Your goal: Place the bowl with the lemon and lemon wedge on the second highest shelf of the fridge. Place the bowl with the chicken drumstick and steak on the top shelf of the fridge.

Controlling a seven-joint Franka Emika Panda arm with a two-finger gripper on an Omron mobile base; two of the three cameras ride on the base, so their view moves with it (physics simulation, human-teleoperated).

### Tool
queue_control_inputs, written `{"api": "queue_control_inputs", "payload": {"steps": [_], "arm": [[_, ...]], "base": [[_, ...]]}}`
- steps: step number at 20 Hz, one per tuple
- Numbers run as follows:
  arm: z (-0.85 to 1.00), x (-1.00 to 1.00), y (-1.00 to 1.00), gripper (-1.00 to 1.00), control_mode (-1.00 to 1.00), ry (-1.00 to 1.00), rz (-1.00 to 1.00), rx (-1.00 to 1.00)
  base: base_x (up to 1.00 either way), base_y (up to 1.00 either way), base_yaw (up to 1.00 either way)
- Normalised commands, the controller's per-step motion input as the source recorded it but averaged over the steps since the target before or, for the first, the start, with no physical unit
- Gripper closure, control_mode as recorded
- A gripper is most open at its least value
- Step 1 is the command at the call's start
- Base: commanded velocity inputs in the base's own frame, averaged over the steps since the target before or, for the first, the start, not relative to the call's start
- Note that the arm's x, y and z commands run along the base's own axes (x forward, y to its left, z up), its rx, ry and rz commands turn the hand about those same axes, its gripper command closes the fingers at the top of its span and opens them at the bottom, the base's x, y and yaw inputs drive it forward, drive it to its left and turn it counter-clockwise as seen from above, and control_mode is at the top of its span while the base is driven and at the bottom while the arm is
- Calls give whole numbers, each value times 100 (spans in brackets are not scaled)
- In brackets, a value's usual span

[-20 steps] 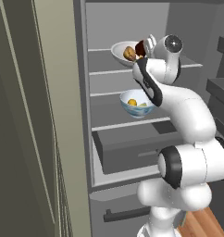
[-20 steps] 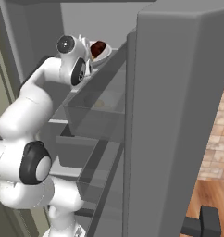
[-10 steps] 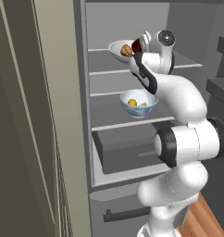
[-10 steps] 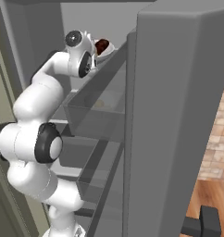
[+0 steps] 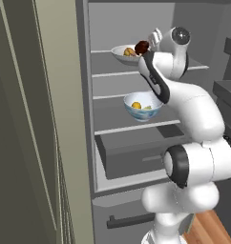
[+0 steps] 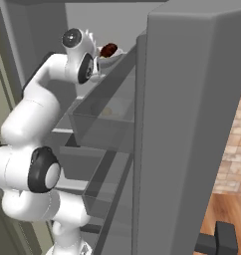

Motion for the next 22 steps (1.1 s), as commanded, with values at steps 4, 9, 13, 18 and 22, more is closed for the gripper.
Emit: {"api": "queue_control_inputs", "payload": {"steps": [4, 9, 13, 18, 22], "arm": [[9, -100, 0, -100, -100, -12, 0, 1], [25, -100, 0, -100, -100, 0, 0, 1], [26, -100, 0, -100, -100, 0, 0, 2], [8, -100, 0, -100, -100, 0, 0, 0], [0, -100, 0, -100, -100, 0, 0, 0]], "base": [[0, 0, 0], [0, 0, 0], [0, 0, 0], [0, 0, 0], [0, 0, 0]]}}
